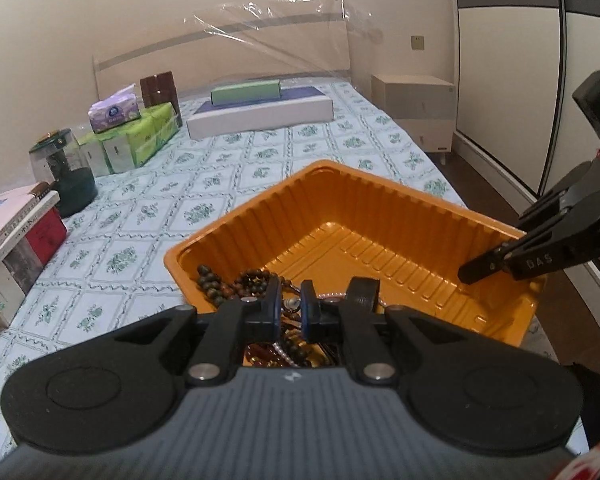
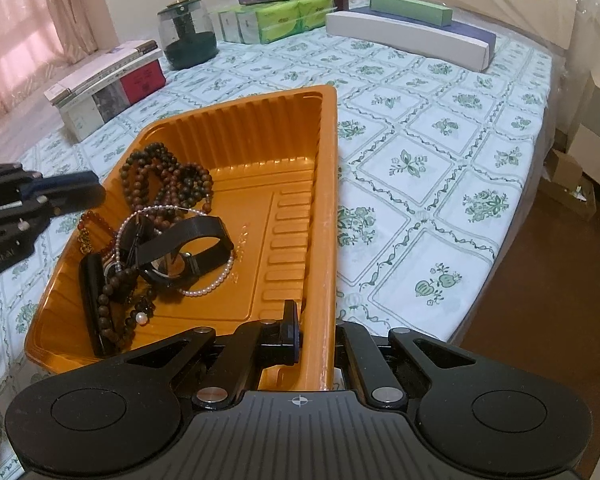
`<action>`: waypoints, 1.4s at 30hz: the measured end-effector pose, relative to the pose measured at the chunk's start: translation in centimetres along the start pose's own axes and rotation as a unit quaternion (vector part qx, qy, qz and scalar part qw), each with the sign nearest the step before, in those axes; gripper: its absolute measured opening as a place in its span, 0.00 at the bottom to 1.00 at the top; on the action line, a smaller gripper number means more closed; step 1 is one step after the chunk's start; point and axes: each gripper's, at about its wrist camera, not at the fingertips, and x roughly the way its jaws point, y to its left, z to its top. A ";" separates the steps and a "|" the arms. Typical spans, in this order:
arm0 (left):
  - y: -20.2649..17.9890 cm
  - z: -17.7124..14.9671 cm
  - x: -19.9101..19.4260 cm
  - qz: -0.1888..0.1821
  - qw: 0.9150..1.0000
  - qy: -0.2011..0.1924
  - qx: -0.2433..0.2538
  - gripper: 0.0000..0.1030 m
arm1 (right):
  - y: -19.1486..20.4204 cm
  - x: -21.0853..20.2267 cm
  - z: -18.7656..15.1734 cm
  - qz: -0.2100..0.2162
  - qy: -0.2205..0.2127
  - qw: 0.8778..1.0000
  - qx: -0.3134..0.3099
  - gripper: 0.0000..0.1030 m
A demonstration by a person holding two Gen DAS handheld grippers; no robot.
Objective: Organize jewelry
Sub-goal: 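Carry the gold earring into the tray and release it while the right tool holds the tray, then lower the orange tray onto the bed and open the right tool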
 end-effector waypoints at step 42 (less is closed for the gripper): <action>2.9 -9.5 -16.8 0.149 0.958 0.039 -0.242 1.00 | 6.8 -8.9 -5.0 0.052 -0.069 0.994 0.061 0.81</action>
